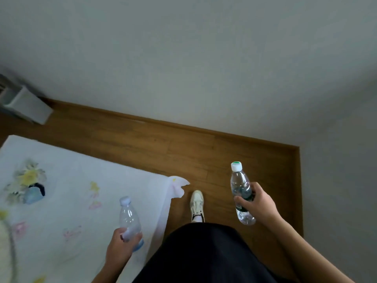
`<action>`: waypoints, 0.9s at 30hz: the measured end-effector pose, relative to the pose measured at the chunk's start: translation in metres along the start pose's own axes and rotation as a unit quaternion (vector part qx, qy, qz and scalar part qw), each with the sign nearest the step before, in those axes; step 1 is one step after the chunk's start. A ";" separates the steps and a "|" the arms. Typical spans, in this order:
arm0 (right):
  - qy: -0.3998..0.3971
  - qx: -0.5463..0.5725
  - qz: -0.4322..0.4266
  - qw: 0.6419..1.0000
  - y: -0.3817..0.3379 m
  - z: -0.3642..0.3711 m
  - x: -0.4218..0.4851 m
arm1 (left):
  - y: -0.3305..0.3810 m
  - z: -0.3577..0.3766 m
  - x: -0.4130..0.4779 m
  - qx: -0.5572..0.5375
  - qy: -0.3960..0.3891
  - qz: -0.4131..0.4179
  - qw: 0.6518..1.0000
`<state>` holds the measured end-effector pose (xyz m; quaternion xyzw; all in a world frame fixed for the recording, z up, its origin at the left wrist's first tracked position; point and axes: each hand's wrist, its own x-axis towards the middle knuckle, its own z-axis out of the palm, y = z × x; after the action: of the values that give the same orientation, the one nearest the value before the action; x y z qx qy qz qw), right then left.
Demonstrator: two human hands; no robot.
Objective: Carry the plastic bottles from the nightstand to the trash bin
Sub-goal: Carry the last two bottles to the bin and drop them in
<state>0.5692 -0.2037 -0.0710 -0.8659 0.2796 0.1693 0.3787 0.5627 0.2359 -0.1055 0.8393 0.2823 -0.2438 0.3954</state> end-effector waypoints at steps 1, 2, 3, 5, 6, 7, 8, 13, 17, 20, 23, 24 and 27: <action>-0.001 -0.008 0.010 1.000 -0.005 -0.005 0.015 | 0.015 0.001 0.015 -0.001 0.000 -0.010 1.000; 0.000 -0.015 0.024 1.000 -0.008 -0.011 0.029 | 0.030 0.004 0.031 -0.008 -0.002 -0.022 1.000; 0.001 -0.021 0.037 0.999 -0.011 -0.016 0.041 | 0.047 0.006 0.044 -0.015 -0.005 -0.018 1.000; 0.014 -0.024 0.059 0.998 -0.016 -0.027 0.064 | 0.094 0.008 0.070 -0.010 -0.012 -0.005 1.000; 0.023 -0.028 0.067 0.997 -0.021 -0.033 0.080 | 0.125 0.009 0.084 -0.006 -0.023 0.002 1.000; 0.031 -0.029 0.072 0.997 -0.023 -0.040 0.091 | 0.150 0.010 0.094 -0.006 -0.032 0.012 0.999; 0.033 -0.029 0.073 0.996 -0.027 -0.046 0.102 | 0.172 0.010 0.103 -0.006 -0.038 0.022 0.999; 0.025 -0.037 0.073 0.996 -0.068 -0.069 0.175 | 0.269 0.003 0.164 -0.044 -0.035 0.062 0.996; -0.007 -0.065 0.043 0.997 -0.118 -0.078 0.258 | 0.315 -0.011 0.213 -0.071 -0.041 0.037 0.996; -0.042 -0.076 0.008 0.996 -0.169 -0.081 0.322 | 0.315 -0.025 0.243 -0.059 -0.014 -0.001 0.998; -0.087 -0.093 -0.027 0.991 -0.226 -0.078 0.381 | 0.316 -0.030 0.250 -0.063 0.035 -0.059 0.996; -0.100 -0.093 -0.041 0.990 -0.245 -0.074 0.398 | 0.319 -0.029 0.246 -0.077 0.062 -0.080 0.992; -0.145 -0.106 -0.094 0.979 -0.312 -0.054 0.446 | 0.319 -0.028 0.242 -0.120 0.136 -0.141 0.973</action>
<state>1.1148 -0.2297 -0.0855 -0.8899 0.1191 0.2854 0.3352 0.9552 0.1581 -0.0748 0.7629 0.4762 -0.1445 0.4127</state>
